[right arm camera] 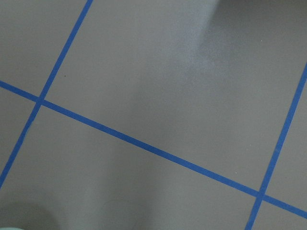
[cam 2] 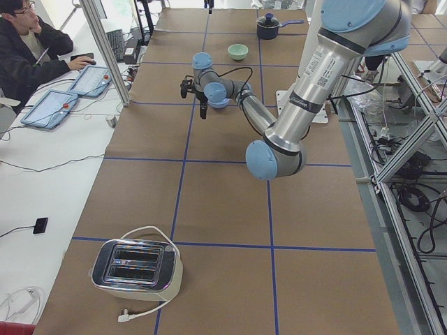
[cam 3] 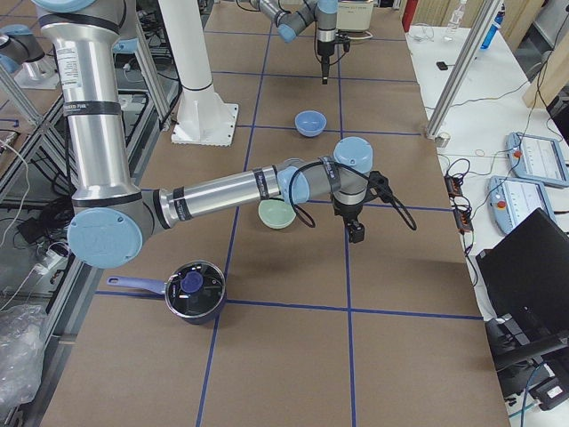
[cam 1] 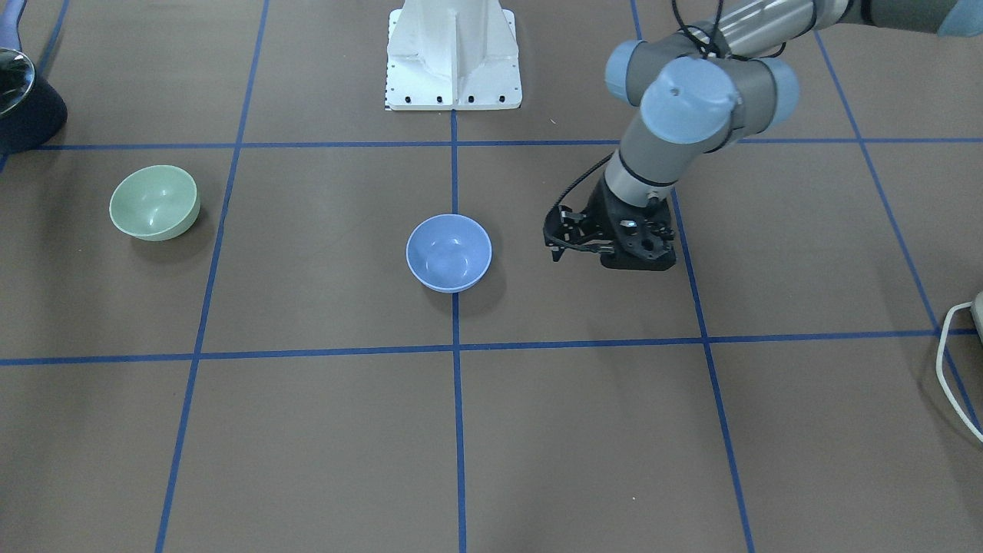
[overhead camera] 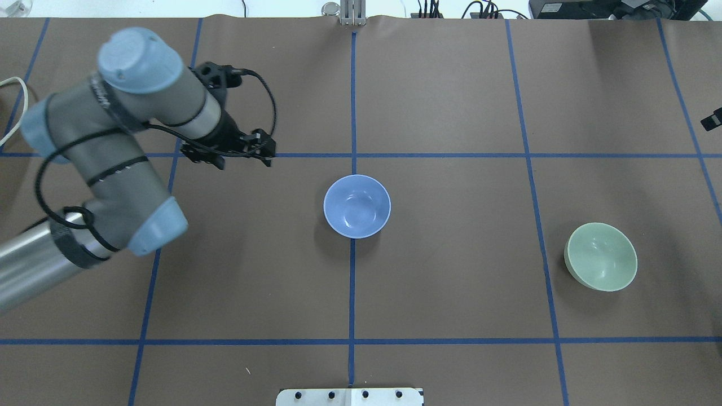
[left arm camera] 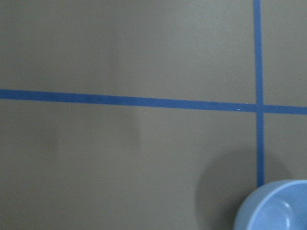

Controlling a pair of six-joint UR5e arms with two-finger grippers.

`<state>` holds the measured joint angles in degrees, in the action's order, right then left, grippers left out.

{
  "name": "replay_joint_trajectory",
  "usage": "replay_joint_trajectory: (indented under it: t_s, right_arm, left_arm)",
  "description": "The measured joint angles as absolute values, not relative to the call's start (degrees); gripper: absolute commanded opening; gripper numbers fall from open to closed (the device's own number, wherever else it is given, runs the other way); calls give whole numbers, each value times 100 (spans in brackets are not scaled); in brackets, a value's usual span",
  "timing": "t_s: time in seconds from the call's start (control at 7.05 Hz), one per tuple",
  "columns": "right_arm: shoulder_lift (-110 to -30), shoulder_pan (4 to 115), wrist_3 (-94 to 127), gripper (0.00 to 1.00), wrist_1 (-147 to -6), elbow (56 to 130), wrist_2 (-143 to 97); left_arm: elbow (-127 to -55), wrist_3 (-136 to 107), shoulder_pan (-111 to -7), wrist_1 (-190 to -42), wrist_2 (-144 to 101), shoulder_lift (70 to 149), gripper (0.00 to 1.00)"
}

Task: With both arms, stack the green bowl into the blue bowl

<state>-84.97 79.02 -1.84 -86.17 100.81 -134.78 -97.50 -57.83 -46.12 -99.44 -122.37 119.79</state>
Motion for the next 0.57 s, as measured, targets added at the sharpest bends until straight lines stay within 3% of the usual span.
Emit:
replay_joint_trajectory:
  t_s: [0.28, 0.57]
  right_arm:
    - [-8880, 7511, 412, 100, -8310, 10525, -13459]
    - [-9613, 6876, 1591, 100, -7006, 10825, -13264]
  left_arm:
    - [-9910, -3826, -5808, -9892, -12997, 11010, 98]
    - [-9821, -1703, -7051, -9565, -13453, 10150, 98]
